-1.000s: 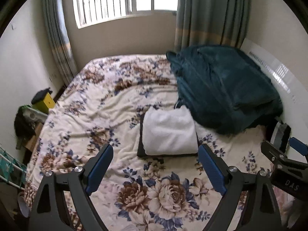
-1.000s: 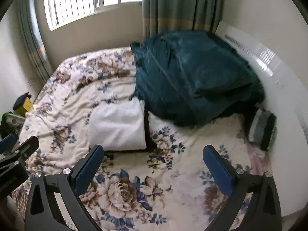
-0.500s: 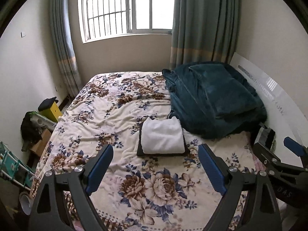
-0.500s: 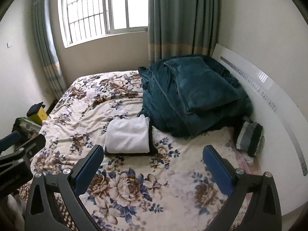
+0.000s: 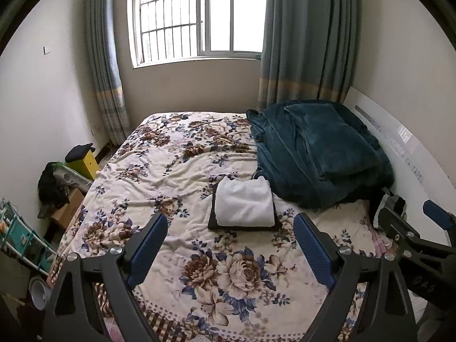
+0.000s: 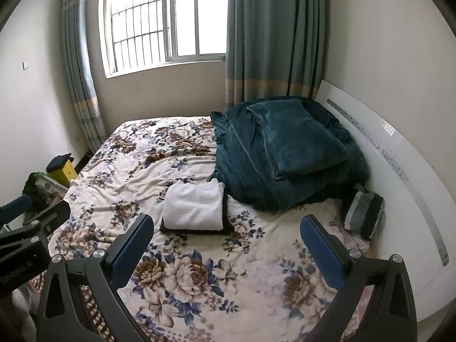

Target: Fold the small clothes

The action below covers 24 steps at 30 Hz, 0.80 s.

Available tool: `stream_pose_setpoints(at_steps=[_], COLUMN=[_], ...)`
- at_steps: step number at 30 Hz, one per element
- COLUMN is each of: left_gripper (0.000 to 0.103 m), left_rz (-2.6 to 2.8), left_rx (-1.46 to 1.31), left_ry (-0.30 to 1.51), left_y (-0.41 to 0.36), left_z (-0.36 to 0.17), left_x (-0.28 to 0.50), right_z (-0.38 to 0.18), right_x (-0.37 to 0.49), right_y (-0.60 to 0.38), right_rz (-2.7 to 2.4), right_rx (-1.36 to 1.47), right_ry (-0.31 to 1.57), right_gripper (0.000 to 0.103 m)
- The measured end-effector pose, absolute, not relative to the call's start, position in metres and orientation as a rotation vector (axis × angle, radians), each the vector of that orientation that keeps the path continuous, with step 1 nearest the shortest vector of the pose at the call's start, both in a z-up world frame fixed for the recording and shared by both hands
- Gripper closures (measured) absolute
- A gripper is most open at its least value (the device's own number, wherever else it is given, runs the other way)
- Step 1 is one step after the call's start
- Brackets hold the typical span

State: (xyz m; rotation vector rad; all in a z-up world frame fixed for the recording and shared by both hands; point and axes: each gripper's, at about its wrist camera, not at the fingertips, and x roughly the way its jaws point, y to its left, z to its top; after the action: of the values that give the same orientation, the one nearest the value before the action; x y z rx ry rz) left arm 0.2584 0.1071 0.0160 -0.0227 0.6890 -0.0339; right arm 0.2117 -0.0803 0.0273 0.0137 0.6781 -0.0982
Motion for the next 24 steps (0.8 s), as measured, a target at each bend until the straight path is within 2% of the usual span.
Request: stream_pose_setpoints(at_steps=[1,2,3,24], left_gripper=[0.009,0.001,0.0,0.0], left_rz=[-0.034,-0.031,-0.028,0.017], left_rx=[-0.023,-0.023,-0.023,-0.012], left_ry=[0.688,0.686,0.683,0.662], left_y=[0.107,0.108,0.108,0.108], left_z=[0.016,0.016,0.017,0.022], left_x=[0.259,0.259,0.257,0.242], right_z=[0.029,0.031,0.032,0.038], right_x=[0.211,0.209,0.207,0.202], right_y=[-0.081,-0.08,-0.08,-0.077], right_rz=[-0.095,-0.093,-0.089,-0.07], right_rx=[0.01,0.004,0.003,-0.004], right_ry=[0.676,0.673,0.671,0.673], right_gripper=[0.0,0.0,0.0,0.0])
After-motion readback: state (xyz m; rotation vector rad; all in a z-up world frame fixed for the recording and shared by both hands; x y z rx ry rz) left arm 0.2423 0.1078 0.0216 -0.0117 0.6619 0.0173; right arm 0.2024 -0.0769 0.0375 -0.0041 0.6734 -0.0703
